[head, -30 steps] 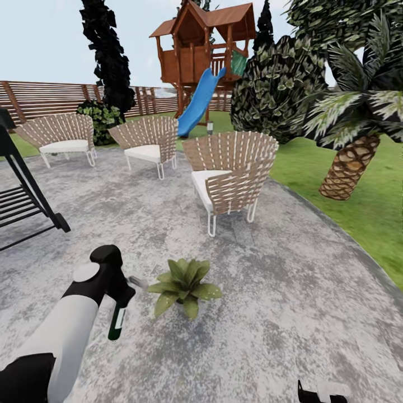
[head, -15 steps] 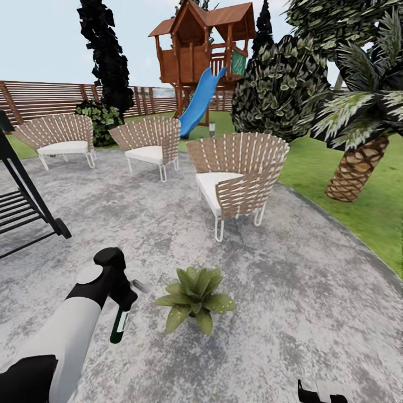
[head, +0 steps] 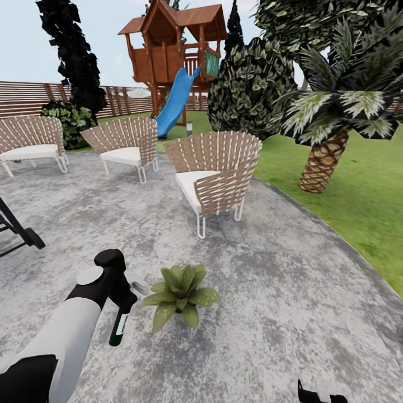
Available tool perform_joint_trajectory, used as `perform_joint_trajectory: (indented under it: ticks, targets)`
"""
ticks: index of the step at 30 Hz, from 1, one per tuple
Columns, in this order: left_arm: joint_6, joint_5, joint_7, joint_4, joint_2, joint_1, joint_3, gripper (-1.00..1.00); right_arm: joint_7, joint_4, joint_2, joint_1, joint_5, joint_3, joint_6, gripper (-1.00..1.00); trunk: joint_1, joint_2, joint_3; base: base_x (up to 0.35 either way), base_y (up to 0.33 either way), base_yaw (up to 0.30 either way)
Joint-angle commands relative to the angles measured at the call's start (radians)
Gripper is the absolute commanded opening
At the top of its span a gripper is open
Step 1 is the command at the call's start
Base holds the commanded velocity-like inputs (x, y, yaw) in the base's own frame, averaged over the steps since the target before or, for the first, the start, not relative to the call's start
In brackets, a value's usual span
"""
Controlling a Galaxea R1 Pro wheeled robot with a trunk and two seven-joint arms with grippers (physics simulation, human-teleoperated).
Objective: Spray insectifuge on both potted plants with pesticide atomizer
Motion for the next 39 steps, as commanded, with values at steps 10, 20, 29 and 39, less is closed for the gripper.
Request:
perform_joint_trajectory:
  ticks: [10,20,29,39]
  targets:
    - [0.013,-0.011,-0.003,0.100,-0.007,0.001,0.002,-1.00,-0.009,0.001,0.004,-0.001,0.004,-0.010,-0.003,1.00,-0.001,0.000,-0.012,-0.213,0.244,-0.175]
    - [0.013,-0.010,0.008,0.117,-0.021,0.033,0.002,-1.00,-0.009,0.000,0.000,-0.001,0.009,-0.007,-0.004,1.00,-0.001,0.000,-0.013,-0.111,0.276,-0.011]
    - [0.013,-0.010,0.033,0.112,-0.020,0.037,0.010,-1.00,-0.010,0.000,0.001,-0.001,0.007,-0.007,-0.004,1.00,-0.001,0.000,-0.013,-0.094,0.059,-0.001]
    - [0.012,-0.007,0.073,0.110,-0.023,0.025,0.010,-1.00,-0.010,0.000,0.003,-0.001,0.006,-0.010,-0.004,1.00,-0.001,0.000,-0.013,0.000,0.000,-0.231]
